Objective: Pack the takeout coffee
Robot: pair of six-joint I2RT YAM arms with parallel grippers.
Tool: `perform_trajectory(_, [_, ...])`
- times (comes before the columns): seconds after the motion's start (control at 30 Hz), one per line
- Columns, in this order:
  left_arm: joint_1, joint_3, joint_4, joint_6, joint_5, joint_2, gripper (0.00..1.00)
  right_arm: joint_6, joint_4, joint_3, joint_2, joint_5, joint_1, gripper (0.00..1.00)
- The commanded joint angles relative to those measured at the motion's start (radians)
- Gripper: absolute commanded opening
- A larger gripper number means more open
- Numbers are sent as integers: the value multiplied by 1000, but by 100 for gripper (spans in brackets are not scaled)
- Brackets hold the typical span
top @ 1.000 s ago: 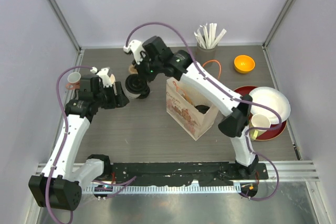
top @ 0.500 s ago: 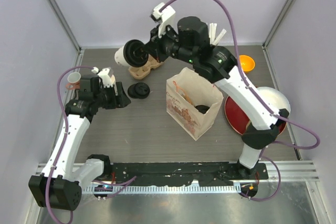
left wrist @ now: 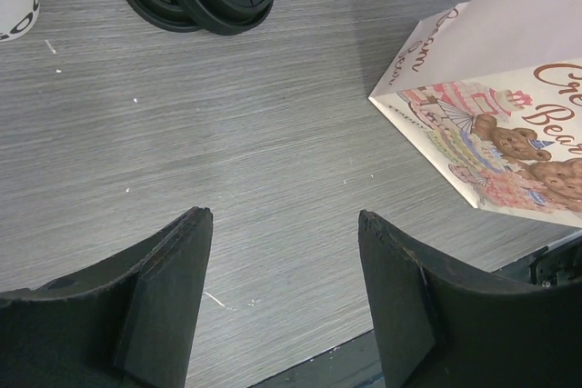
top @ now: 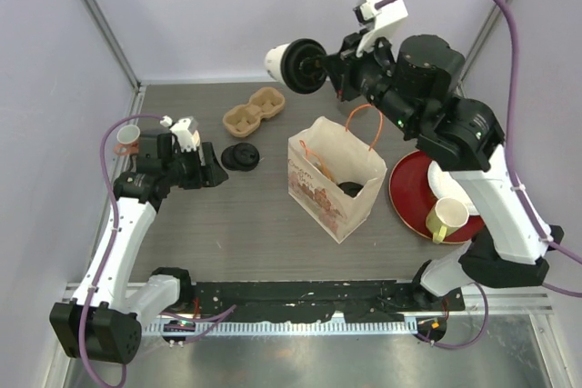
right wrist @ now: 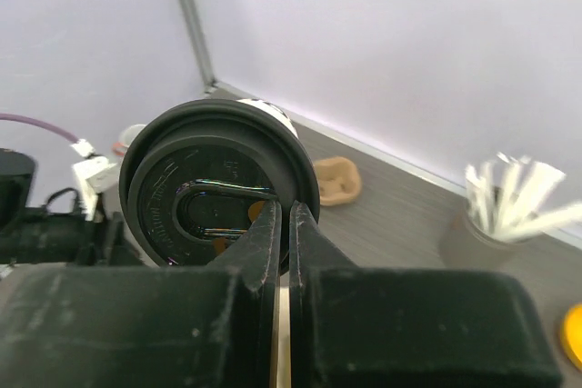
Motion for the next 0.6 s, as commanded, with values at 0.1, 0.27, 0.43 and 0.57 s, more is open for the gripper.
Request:
perform_trajectory(0.1, [6,-12,38,9,33,-3,72,-18,-169,-43,-93,233,-9,1])
perform_trajectory(0.27, [7,-20,37,8,42,-8,72,55,-307,-20,-107,243,-29,1])
perform_trajectory(0.43, [6,-28,39,11,46,-9,72,106,-430,-9,-117,263,-63,1])
perform_trajectory(0.57, [6,-32,39,8,53,-11,72,141,-499,-9,-100,211,-89,1])
